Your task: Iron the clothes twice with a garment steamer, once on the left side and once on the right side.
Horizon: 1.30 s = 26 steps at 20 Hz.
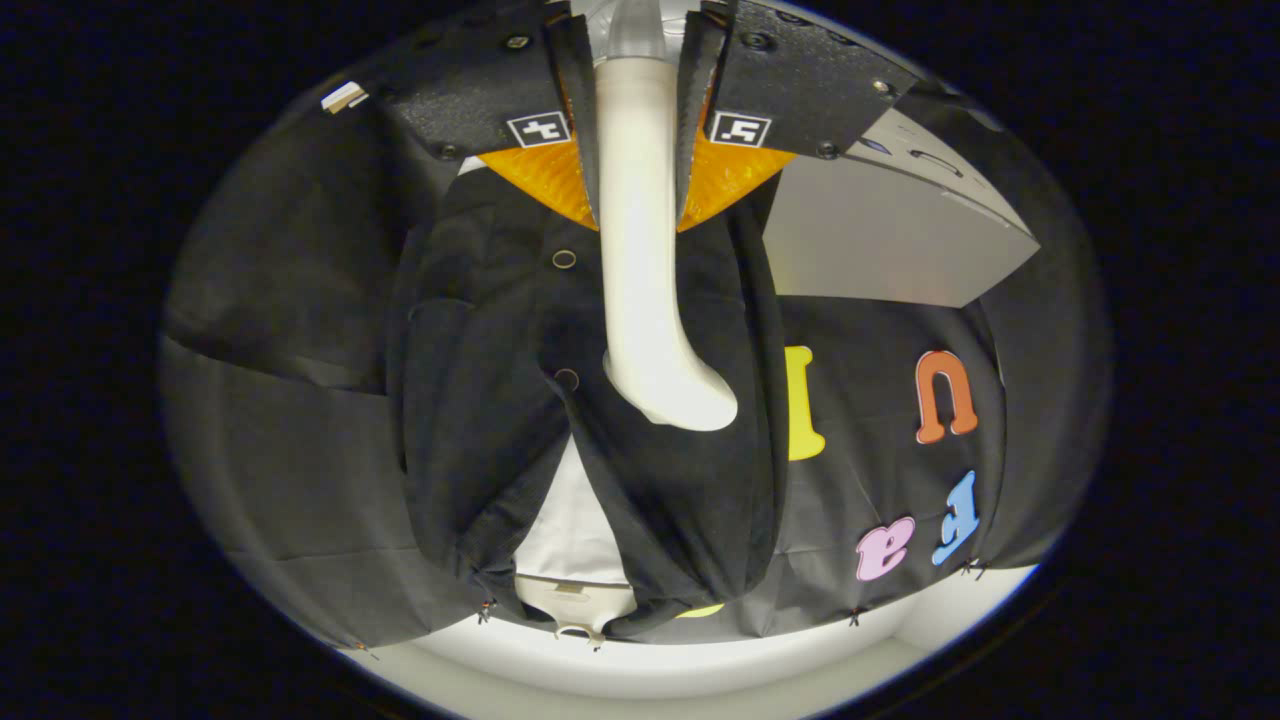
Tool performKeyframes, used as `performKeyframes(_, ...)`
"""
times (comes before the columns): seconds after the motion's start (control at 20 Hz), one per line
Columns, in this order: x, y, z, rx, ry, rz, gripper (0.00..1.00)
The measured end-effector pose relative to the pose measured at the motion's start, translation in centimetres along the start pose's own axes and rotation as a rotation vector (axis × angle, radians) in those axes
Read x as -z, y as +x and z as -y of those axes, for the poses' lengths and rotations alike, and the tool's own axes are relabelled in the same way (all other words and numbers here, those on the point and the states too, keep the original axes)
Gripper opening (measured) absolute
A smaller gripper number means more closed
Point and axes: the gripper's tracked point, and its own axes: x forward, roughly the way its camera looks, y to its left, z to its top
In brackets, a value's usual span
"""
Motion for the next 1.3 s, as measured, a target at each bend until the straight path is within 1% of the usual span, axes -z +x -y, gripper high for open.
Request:
performKeyframes(0.4,3.6,0.7,0.8,0.012,-0.004,-0.070,0.37)
performKeyframes(1.3,12.4,2.2,1.3,0.009,-0.038,-0.249,0.37)
